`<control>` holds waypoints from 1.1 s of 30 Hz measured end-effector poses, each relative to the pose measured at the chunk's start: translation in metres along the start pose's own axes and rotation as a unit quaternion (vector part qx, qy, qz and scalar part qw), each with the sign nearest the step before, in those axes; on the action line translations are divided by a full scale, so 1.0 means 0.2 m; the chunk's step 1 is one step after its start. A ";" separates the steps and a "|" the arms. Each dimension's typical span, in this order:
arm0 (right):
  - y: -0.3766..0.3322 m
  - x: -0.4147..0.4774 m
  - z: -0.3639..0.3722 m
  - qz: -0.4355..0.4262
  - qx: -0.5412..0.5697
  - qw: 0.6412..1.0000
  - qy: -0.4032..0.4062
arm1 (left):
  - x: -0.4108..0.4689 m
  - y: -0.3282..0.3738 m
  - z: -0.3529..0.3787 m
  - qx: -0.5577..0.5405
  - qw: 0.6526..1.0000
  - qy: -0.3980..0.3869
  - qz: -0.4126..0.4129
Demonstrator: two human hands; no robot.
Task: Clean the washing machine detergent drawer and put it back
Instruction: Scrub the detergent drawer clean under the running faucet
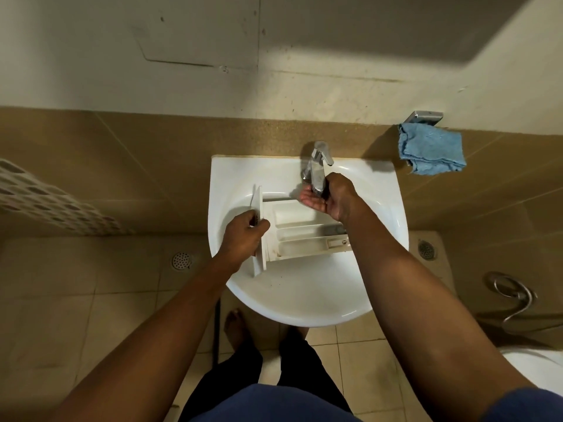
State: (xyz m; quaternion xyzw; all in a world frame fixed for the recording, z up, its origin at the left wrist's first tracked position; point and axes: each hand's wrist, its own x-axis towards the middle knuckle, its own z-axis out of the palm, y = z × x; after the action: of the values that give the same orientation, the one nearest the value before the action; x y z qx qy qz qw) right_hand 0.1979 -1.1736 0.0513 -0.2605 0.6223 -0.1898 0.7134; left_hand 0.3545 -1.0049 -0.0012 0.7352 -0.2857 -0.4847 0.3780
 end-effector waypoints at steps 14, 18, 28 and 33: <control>0.41 -0.43 0.07 -0.097 -0.302 0.942 -0.113 | -0.01 0.00 -0.02 -0.029 0.999 -0.010 -0.007; 0.35 -0.38 0.03 -0.143 -0.305 0.938 -0.084 | 0.00 -0.01 -0.02 -0.034 0.999 -0.009 -0.013; 0.79 -0.49 -0.19 -0.446 -0.689 0.542 -0.179 | 0.00 -0.02 -0.01 -0.025 1.000 -0.006 -0.006; 0.73 -0.51 -0.20 -0.490 -0.638 0.579 -0.134 | 0.00 -0.01 -0.02 -0.024 1.000 -0.013 -0.011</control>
State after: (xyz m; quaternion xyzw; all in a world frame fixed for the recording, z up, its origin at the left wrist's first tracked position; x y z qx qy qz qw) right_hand 0.1354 -1.0023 0.0390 -0.9362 0.2581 -0.0276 0.2370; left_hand 0.3577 -1.0030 -0.0019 0.7228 -0.2705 -0.5052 0.3862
